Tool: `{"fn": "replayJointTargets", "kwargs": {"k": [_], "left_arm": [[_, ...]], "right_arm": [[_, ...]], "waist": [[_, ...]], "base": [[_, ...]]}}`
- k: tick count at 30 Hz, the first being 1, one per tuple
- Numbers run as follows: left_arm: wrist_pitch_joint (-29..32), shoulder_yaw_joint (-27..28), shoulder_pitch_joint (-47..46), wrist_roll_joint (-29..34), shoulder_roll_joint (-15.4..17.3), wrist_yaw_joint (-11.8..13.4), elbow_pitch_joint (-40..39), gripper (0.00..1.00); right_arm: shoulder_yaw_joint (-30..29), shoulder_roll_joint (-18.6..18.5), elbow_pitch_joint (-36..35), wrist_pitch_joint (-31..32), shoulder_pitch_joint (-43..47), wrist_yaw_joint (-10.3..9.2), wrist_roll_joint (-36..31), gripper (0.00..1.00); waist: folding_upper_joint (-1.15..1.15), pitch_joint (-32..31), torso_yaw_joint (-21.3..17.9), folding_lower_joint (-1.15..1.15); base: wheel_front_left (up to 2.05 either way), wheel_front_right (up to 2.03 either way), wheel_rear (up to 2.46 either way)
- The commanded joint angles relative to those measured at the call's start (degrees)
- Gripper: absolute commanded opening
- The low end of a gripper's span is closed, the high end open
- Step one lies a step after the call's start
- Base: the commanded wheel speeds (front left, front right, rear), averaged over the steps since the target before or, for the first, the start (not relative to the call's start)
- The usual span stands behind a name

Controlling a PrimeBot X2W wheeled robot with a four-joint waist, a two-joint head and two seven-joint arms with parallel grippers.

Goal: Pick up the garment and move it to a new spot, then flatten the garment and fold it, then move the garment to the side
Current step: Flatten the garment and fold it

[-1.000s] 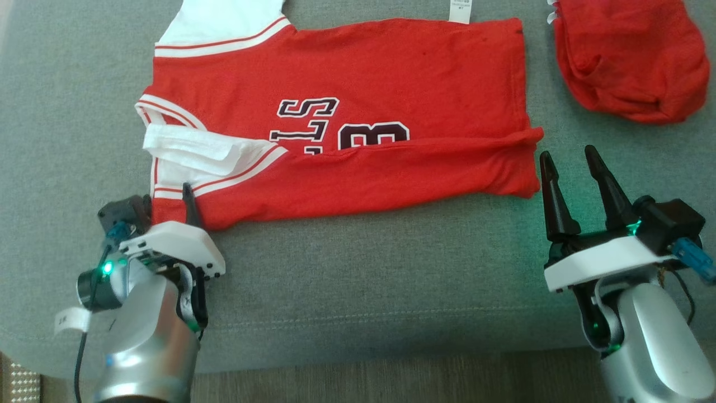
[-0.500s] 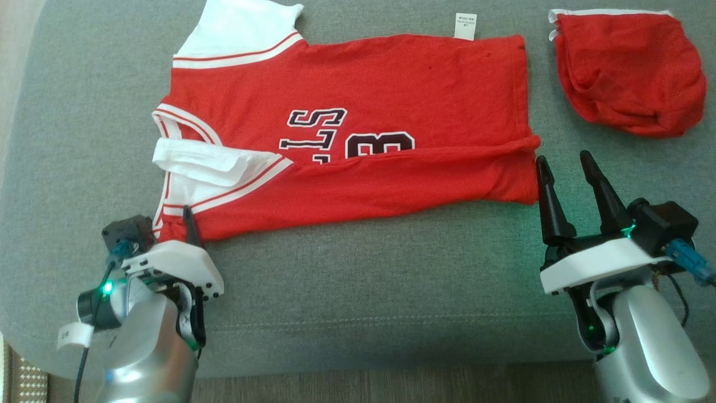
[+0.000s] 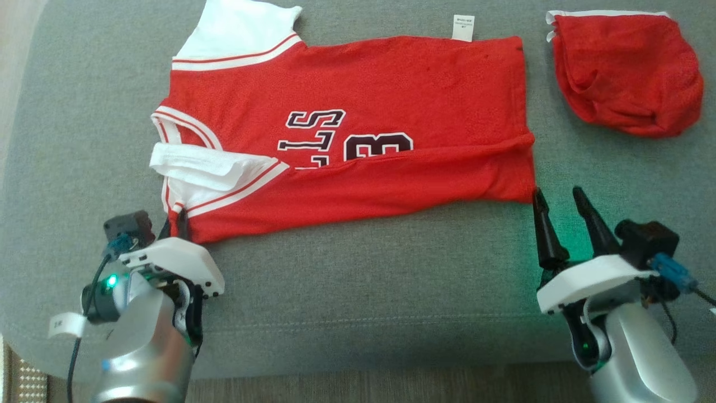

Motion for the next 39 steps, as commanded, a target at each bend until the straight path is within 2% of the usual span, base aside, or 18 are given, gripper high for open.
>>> {"fn": "replayJointTargets", "kwargs": {"k": [1, 5, 14, 20, 21, 22, 23, 32, 39], "left_arm": [[1.0, 1.2, 1.5, -0.4, 1.1, 0.1, 1.5, 0.0], [0.4, 0.8, 1.0, 0.0, 1.0, -0.5, -1.5, 0.0], [0.2, 1.3, 5.2, 3.5, 0.5, 0.6, -19.6, 0.0], [0.2, 1.2, 7.7, 5.1, 0.1, 0.7, -25.4, 0.0], [0.2, 1.2, 7.9, 5.3, 0.0, 0.7, -25.8, 0.0], [0.2, 1.3, 8.1, 5.4, 0.0, 0.7, -26.1, 0.0], [0.2, 1.3, 8.3, 5.4, 0.0, 0.6, -26.3, 0.0], [0.2, 1.6, 9.4, 6.4, -0.2, 0.2, -26.1, 0.0], [0.2, 1.8, 11.5, 7.3, -0.2, -0.6, -25.1, 0.0]], "right_arm": [[1.0, 0.3, -1.3, -0.3, -1.3, -0.01, 0.3, 1.0], [0.7, 1.0, 3.4, 1.5, -3.6, -0.01, 3.1, 1.0], [-1.2, 2.3, 12.9, 6.8, -8.9, -0.01, 14.6, 1.0], [1.1, 2.5, 15.9, 9.5, -10.7, -0.01, 19.6, 1.0], [1.6, 2.5, 16.1, 9.7, -10.9, -0.01, 20.2, 0.87], [2.1, 2.5, 16.3, 9.9, -11.1, -0.01, 20.7, 0.33], [2.6, 2.4, 16.4, 9.9, -11.2, -0.01, 21.1, 0.0], [4.0, -0.9, 18.5, 8.5, -11.4, -0.01, 21.8, 0.0], [4.9, -3.8, 17.9, 10.5, -9.4, -0.01, 22.4, 0.0]], "waist": [[0.0, 0.0, 0.1, 0.0], [0.0, 0.3, 1.0, 0.0], [0.0, 0.5, 3.5, 0.0], [0.0, 0.4, 4.3, 0.0], [0.0, 0.4, 4.3, 0.0], [0.0, 0.4, 4.3, 0.0], [0.0, 0.3, 4.3, 0.0], [0.0, -1.3, 3.6, 0.0], [0.0, -4.0, 2.7, 0.0]], "base": [[0.0, 0.0, 0.0], [0.0, 0.0, 0.0], [0.0, 0.0, 0.0], [0.0, 0.0, 0.0], [0.0, 0.0, 0.0], [0.0, 0.0, 0.0], [0.0, 0.0, 0.0], [0.0, 0.0, 0.0], [0.0, 0.0, 0.0]]}}
